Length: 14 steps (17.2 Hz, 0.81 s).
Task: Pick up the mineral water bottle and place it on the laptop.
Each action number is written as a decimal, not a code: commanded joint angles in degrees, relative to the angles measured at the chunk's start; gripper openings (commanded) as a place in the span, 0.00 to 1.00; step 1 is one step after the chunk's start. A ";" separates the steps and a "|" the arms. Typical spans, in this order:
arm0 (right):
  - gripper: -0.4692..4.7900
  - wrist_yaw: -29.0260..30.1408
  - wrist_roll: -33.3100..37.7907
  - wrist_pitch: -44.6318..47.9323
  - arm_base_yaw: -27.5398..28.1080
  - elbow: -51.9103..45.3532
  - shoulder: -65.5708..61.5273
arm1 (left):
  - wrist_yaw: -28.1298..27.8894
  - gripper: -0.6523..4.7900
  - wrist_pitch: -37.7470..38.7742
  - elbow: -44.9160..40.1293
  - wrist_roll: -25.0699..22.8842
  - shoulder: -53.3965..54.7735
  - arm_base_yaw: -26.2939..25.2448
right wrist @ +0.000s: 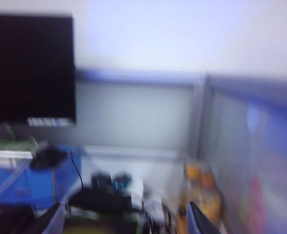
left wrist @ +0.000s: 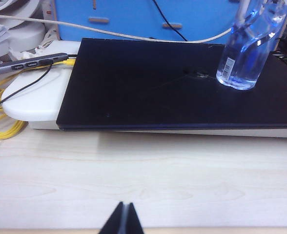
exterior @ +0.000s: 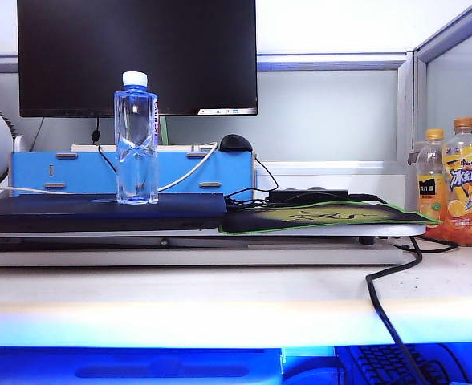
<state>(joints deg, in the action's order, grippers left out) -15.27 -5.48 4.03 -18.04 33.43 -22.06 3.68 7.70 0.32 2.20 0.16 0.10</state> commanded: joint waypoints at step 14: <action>0.73 7.02 5.27 -3.85 13.16 -22.12 16.92 | 0.17 0.12 -0.46 0.09 -0.04 -0.11 -0.02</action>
<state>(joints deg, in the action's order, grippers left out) -8.80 -1.04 0.27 -5.43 11.86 -5.21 3.68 7.70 0.32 2.20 0.16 0.10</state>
